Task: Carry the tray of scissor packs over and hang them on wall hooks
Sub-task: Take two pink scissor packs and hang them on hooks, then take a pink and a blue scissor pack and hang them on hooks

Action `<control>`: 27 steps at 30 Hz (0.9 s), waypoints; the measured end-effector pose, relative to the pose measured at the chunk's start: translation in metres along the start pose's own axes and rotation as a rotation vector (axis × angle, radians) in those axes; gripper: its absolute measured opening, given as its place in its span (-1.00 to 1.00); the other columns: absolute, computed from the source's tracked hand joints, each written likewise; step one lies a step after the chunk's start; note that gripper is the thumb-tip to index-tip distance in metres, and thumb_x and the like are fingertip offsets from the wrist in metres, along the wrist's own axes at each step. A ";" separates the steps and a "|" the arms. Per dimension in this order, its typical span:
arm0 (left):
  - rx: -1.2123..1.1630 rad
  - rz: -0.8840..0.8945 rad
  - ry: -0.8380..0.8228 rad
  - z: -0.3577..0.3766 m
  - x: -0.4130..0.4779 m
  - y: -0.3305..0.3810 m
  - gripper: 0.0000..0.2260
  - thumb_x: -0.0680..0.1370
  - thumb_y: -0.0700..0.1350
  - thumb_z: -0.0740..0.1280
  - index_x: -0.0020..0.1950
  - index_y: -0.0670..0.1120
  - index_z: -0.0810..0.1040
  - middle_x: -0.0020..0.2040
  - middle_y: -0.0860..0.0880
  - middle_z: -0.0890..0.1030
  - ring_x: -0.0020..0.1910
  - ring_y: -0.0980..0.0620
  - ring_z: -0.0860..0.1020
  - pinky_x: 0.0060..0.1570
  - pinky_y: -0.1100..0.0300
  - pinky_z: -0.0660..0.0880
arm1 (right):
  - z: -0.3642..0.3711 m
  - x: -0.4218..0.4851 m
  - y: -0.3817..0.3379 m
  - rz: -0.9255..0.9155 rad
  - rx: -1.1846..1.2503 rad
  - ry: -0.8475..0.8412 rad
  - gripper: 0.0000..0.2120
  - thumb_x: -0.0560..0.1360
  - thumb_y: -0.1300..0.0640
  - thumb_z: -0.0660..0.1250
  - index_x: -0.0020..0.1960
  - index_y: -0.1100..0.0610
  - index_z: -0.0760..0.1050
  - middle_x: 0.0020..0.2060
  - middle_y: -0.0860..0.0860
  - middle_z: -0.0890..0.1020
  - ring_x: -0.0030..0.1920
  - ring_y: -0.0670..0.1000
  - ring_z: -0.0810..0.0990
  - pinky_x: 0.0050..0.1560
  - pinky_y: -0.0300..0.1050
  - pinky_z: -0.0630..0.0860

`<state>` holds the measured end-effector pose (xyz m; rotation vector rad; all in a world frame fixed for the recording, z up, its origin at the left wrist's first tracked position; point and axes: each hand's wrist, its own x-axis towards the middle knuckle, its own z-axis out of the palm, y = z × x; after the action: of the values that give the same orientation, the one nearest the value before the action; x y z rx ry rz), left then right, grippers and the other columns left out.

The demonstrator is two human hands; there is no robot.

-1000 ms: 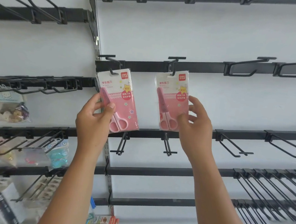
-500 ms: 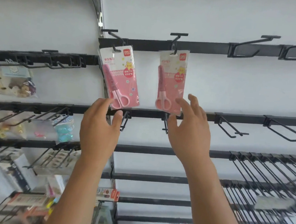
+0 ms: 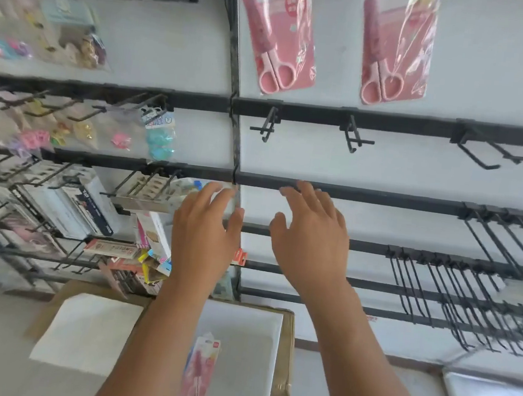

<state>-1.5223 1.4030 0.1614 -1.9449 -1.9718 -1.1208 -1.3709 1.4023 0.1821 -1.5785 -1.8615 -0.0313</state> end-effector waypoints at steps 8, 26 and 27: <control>0.020 0.012 -0.156 0.029 -0.029 -0.096 -0.77 0.54 -0.09 0.40 0.15 -0.17 0.64 0.16 -0.15 0.65 0.12 -0.25 0.59 0.07 -0.12 0.54 | 0.097 -0.030 -0.032 0.146 -0.121 -0.323 -0.58 0.58 0.13 0.23 0.43 0.08 0.43 0.46 0.04 0.44 0.43 0.16 0.39 0.36 0.07 0.32; -0.093 -0.174 -0.637 0.133 -0.141 -0.226 -0.78 0.56 -0.11 0.39 0.16 -0.14 0.68 0.13 -0.11 0.71 0.10 -0.12 0.65 0.09 -0.01 0.56 | 0.255 -0.133 -0.026 0.467 0.018 -0.623 -0.64 0.62 0.16 0.18 0.39 0.01 0.49 0.38 -0.08 0.55 0.32 0.05 0.53 0.30 0.03 0.46; -0.094 -0.196 -0.651 0.141 -0.149 -0.228 -0.77 0.56 -0.09 0.38 0.17 -0.13 0.67 0.14 -0.10 0.71 0.09 -0.10 0.65 0.10 0.01 0.55 | 0.261 -0.140 -0.021 0.471 0.033 -0.633 -0.65 0.62 0.16 0.19 0.38 0.02 0.50 0.37 -0.08 0.56 0.32 0.05 0.53 0.30 0.01 0.46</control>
<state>-1.6543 1.3956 -0.1155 -2.4334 -2.5003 -0.6621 -1.5104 1.3897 -0.0801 -2.1271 -1.8469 0.7845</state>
